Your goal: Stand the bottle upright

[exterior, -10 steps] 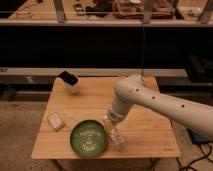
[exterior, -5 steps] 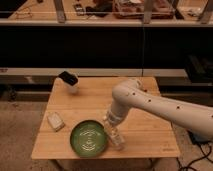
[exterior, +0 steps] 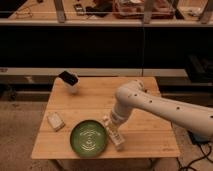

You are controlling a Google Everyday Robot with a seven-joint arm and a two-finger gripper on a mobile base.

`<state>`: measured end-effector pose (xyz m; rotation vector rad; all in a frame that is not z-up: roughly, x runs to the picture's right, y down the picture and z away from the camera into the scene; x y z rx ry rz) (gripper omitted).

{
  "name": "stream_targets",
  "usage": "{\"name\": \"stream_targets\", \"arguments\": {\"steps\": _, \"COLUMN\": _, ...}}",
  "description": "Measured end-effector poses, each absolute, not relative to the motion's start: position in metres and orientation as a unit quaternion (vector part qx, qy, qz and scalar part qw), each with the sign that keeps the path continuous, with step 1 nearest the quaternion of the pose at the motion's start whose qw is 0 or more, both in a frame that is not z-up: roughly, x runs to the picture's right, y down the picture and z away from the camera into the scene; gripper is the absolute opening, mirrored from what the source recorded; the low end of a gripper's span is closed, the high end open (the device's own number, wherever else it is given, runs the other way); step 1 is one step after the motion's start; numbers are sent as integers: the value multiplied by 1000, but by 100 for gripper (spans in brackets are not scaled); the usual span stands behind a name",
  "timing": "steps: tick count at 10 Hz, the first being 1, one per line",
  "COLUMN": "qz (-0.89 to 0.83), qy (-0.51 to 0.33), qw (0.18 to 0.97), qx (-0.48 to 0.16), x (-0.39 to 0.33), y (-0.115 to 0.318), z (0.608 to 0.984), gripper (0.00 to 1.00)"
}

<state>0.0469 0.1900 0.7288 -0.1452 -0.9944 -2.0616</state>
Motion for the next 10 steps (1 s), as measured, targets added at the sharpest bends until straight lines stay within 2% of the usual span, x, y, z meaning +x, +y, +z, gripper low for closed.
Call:
{"name": "stream_targets", "arguments": {"steps": 1, "qz": -820, "qy": -392, "qw": 413, "qx": -60, "x": 49, "y": 189, "z": 731, "gripper": 51}}
{"name": "stream_targets", "arguments": {"steps": 2, "qz": -822, "qy": -386, "qw": 414, "qx": -63, "x": 51, "y": 185, "z": 733, "gripper": 63}}
{"name": "stream_targets", "arguments": {"steps": 4, "qz": -825, "qy": -379, "qw": 414, "qx": -67, "x": 54, "y": 181, "z": 735, "gripper": 78}}
{"name": "stream_targets", "arguments": {"steps": 10, "qz": -821, "qy": -389, "qw": 413, "qx": -69, "x": 59, "y": 176, "z": 724, "gripper": 80}}
